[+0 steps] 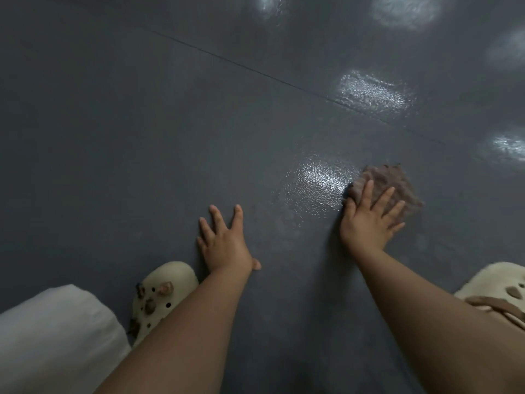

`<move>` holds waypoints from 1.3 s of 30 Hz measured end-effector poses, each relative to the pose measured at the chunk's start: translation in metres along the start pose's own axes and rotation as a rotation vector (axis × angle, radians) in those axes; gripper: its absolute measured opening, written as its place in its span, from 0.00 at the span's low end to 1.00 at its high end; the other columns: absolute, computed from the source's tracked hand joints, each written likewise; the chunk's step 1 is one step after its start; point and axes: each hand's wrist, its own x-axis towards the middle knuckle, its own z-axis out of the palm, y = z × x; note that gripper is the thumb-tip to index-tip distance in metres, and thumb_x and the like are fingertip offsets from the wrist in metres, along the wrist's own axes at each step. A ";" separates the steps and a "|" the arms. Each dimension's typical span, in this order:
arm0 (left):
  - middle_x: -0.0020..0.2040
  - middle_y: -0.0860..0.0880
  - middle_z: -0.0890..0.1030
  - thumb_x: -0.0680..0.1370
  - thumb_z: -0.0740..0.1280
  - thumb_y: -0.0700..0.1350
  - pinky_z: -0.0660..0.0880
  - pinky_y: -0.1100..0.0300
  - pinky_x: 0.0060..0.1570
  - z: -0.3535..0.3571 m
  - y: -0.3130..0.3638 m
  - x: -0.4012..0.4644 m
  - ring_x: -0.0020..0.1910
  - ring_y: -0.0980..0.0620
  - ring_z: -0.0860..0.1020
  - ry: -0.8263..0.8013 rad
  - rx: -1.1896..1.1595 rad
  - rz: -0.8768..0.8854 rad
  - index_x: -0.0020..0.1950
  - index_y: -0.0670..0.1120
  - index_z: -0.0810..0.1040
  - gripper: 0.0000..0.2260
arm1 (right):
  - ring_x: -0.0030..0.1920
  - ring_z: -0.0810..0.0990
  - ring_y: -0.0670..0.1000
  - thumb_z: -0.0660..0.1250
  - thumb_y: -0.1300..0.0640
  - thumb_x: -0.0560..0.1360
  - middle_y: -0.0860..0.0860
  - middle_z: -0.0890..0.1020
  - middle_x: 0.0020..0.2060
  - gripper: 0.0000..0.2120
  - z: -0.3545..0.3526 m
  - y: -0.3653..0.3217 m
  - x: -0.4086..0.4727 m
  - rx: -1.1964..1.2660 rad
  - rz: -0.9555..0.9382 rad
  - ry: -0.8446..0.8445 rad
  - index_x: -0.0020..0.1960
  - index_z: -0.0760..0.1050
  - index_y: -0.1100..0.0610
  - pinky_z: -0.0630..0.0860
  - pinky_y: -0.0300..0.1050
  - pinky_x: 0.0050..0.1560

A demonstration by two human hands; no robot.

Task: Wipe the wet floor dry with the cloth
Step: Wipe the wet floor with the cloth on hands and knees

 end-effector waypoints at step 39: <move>0.76 0.41 0.34 0.73 0.71 0.48 0.48 0.40 0.71 0.008 -0.001 0.004 0.74 0.34 0.38 0.030 -0.042 0.051 0.77 0.56 0.39 0.46 | 0.74 0.34 0.63 0.44 0.39 0.80 0.54 0.38 0.76 0.28 0.012 -0.186 0.035 -0.257 -0.576 0.016 0.77 0.39 0.43 0.34 0.63 0.71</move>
